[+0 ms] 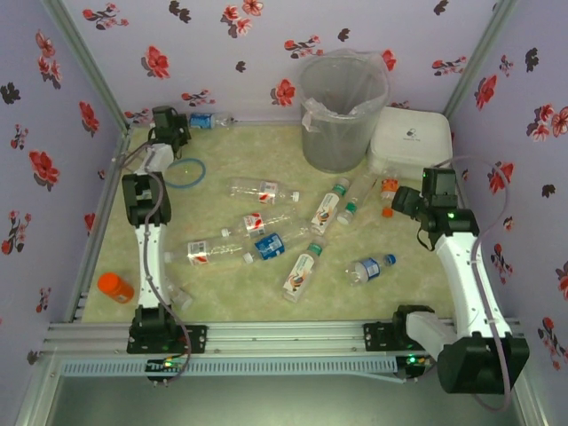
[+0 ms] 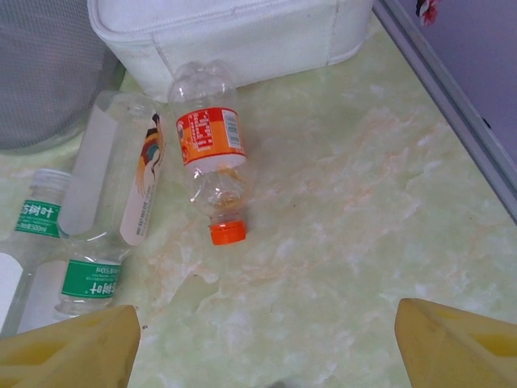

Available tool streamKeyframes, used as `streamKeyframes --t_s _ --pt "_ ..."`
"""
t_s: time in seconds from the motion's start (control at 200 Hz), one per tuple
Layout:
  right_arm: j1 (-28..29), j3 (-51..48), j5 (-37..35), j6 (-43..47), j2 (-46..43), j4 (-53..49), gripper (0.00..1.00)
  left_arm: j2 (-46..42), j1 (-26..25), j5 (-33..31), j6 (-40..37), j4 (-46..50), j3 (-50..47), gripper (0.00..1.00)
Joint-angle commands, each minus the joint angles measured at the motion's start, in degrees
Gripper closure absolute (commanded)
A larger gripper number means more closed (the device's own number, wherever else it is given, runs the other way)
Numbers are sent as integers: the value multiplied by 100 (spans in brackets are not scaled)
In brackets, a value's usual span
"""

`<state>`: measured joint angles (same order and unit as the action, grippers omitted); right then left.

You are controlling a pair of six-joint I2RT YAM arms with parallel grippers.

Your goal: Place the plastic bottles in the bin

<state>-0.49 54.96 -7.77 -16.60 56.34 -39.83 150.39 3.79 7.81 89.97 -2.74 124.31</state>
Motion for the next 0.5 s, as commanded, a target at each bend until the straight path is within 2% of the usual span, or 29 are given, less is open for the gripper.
streamKeyframes --t_s 0.0,0.145,0.265,0.4,0.495 --pt "-39 192 -21 -68 -197 -164 17 -1187 119 297 -828 -608 -741 72" --pt "-31 530 551 46 -362 -335 17 -2561 148 634 -1406 -1247 -2426 72" --pt "-21 975 1383 165 -406 -422 19 -3686 126 1157 -2184 -1373 -3670 71" --pt "68 1683 2541 26 -134 -550 23 -4936 57 1864 -3638 -947 -4795 71" --pt "448 2177 3145 -168 207 -454 26 -5738 -78 2356 -4801 -609 -5338 71"
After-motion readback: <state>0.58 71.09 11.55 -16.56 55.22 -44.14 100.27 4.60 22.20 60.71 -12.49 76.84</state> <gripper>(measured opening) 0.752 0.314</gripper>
